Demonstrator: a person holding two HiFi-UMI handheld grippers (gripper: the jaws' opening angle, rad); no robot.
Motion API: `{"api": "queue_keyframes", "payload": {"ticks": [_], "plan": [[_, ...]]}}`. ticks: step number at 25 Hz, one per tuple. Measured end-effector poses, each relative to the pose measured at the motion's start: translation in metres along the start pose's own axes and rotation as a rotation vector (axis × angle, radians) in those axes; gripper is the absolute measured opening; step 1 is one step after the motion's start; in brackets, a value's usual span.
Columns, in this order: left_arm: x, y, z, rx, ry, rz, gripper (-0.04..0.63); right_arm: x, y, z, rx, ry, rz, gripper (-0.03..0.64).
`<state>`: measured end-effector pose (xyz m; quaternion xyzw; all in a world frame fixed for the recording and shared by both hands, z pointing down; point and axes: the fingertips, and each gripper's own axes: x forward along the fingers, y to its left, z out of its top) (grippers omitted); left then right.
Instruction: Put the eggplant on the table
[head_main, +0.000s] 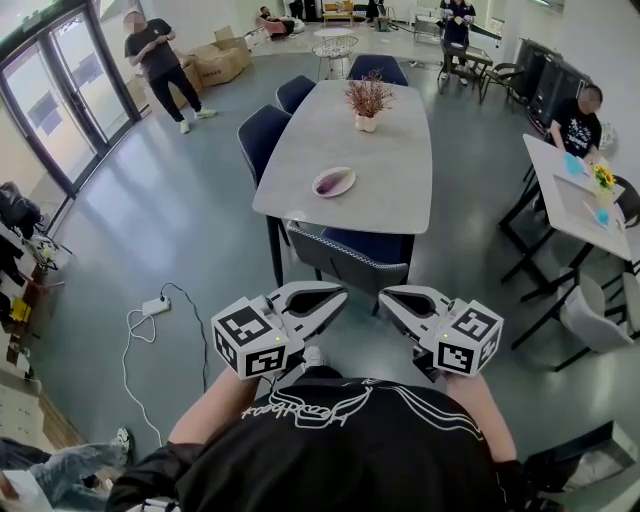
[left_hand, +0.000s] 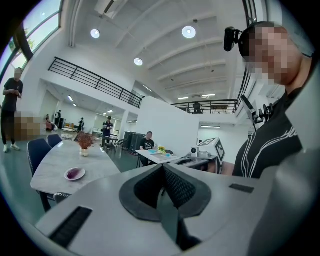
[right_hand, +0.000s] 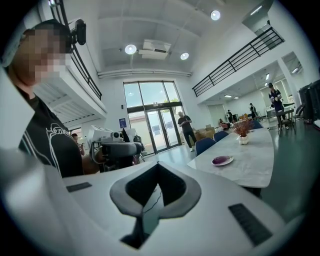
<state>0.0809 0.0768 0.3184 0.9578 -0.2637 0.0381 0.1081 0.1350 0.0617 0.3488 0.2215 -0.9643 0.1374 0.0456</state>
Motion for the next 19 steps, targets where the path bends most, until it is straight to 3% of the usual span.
{"api": "queue_keyframes", "payload": {"ticks": [19], "plan": [[0.012, -0.005, -0.006, -0.009, 0.025, -0.027, 0.008, -0.010, -0.006, -0.002, 0.014, -0.007, -0.024, 0.005]]}}
